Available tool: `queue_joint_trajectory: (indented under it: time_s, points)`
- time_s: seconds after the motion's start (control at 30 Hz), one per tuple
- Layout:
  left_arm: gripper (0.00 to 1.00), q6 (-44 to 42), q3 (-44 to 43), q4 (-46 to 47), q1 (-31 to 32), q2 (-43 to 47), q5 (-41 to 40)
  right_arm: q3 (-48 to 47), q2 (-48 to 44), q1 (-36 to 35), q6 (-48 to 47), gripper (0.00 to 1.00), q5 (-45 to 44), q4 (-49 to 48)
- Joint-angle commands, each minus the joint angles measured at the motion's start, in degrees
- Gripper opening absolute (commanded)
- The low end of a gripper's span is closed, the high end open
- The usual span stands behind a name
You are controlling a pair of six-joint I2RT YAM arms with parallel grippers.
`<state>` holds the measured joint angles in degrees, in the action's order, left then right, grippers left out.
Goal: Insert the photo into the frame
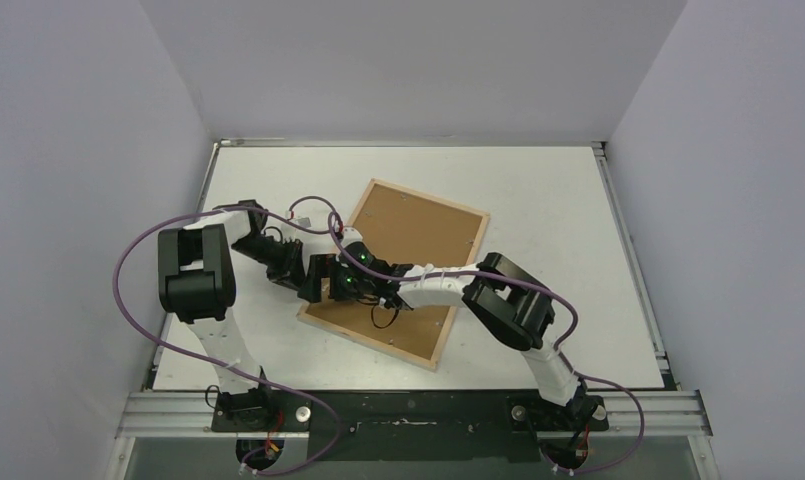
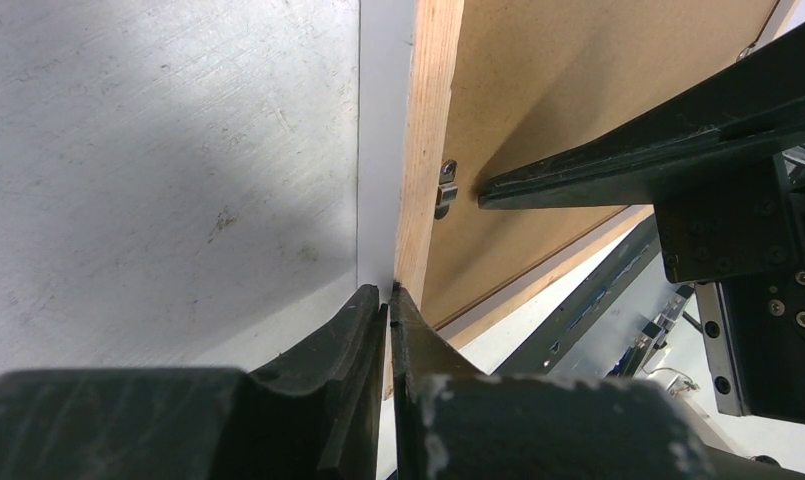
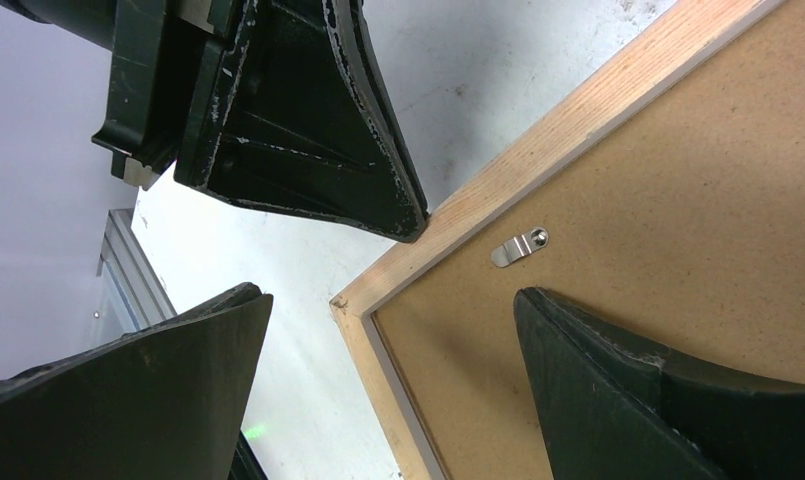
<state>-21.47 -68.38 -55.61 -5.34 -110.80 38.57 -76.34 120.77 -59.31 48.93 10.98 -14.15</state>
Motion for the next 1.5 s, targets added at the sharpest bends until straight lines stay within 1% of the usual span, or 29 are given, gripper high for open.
queue_joint_trajectory:
  time_s: [0.0,0.77,1.17,1.47]
  points:
    - [0.06,-0.9,0.57,2.92,0.55,-0.87,0.72,-2.06,1.34,-0.28,0.65,0.98,-0.34,-1.35]
    - [0.05,-1.15,-0.16,2.41,0.53,-0.91,0.64,-4.3,3.54,-0.28,0.63,0.98,-0.86,-1.32]
    - [0.05,-1.36,-0.25,2.44,0.51,-1.2,0.69,-4.54,3.83,-0.47,0.44,0.98,-3.04,-1.34]
    - [0.04,-1.42,-0.1,2.39,0.6,-1.66,1.07,-6.05,4.71,-0.76,0.28,0.98,-6.73,-0.38]
